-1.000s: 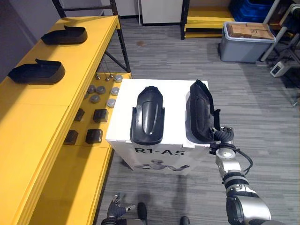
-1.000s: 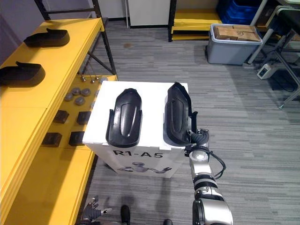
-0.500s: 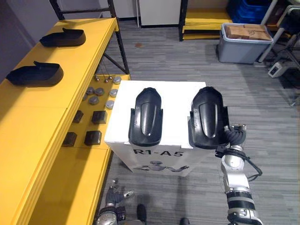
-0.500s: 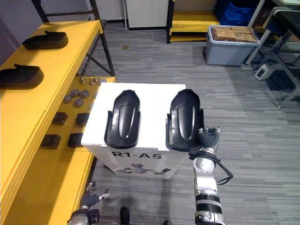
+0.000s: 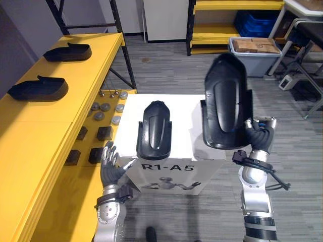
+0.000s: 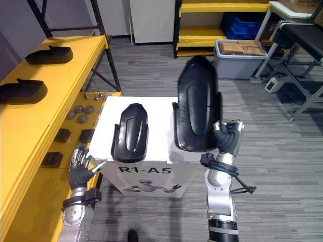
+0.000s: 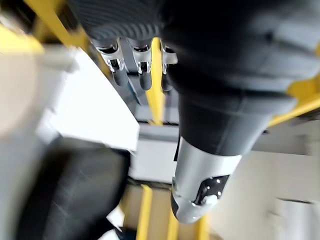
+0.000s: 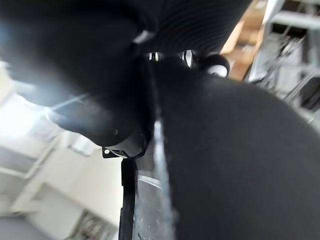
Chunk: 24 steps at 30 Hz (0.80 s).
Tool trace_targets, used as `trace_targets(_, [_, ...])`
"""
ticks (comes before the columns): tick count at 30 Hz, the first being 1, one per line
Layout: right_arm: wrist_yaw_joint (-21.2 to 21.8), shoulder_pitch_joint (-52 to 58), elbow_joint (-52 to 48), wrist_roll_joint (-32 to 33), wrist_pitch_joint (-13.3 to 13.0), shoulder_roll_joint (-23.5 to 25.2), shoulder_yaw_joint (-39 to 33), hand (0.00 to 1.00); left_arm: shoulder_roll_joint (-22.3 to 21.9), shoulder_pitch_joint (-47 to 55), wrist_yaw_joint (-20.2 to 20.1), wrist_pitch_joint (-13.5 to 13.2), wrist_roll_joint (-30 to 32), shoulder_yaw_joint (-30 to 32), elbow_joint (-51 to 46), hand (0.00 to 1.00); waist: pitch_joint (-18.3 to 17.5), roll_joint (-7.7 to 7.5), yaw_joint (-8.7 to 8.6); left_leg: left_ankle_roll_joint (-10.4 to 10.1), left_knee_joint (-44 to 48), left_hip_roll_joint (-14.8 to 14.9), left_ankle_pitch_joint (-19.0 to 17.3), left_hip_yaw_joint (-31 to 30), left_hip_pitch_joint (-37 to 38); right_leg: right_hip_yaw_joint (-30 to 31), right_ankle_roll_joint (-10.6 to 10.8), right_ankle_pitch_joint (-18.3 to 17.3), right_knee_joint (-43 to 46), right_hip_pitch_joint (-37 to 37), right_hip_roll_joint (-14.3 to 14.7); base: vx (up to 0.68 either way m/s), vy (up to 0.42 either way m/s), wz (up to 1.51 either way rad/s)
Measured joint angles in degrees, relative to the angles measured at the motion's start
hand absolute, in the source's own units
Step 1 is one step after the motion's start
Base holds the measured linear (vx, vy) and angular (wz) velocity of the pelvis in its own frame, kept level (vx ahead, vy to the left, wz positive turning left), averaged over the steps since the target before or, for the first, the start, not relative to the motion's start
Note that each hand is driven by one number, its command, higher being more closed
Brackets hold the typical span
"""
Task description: Walk over and take plastic housings, then place them on the shelf
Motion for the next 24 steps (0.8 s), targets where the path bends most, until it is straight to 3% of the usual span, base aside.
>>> trace_targets(9, [2.35, -1.30, -2.88, -3.16, -1.45, -0.29, 13.38, 1.00, 1.83, -9.28, -3.06, 0.13, -11.08, -15.52, -0.14, 0.00, -1.87, -0.16, -1.33, 0.02, -0.02, 0.08, 0.11, 0.44, 0.11, 0.46, 0.05, -0.03, 0.57, -0.47, 0.07, -0.01, 0.000, -0.02])
trace_targets(22, [1.82, -3.51, -3.05, -5.70, -1.72, -3.75, 19.97, 1.00, 4.64, -14.03, -0.07, 0.21, -24.29, -19.69, 4.26, 0.00, -4.35, -0.46, -1.59, 0.02, -0.01, 0.22, 0.18, 1.07, -0.19, 1.26, 0.05, 0.08, 0.78, -1.20, 0.22, 0.00, 0.000, -0.02])
trace_targets(23, [1.75, -3.54, -3.05, -5.78, -1.72, -4.15, 20.25, 1.00, 4.81, -14.04, 0.09, 0.20, -24.73, -19.85, 4.30, 1.00, -4.43, -0.47, -1.62, 0.02, -0.01, 0.22, 0.18, 1.11, -0.19, 1.30, 0.05, 0.09, 0.79, -1.23, 0.22, -0.01, 0.001, -0.03])
trace_targets(24, [1.75, -3.55, -3.04, -5.90, -1.72, -4.84, 20.63, 1.00, 5.21, -14.11, 0.20, 0.20, -26.27, -20.21, 4.31, 1.00, -4.61, -0.51, -1.68, 0.03, -0.01, 0.22, 0.21, 1.14, -0.21, 1.35, 0.03, 0.12, 0.81, -1.28, 0.22, 0.00, 0.000, 0.00])
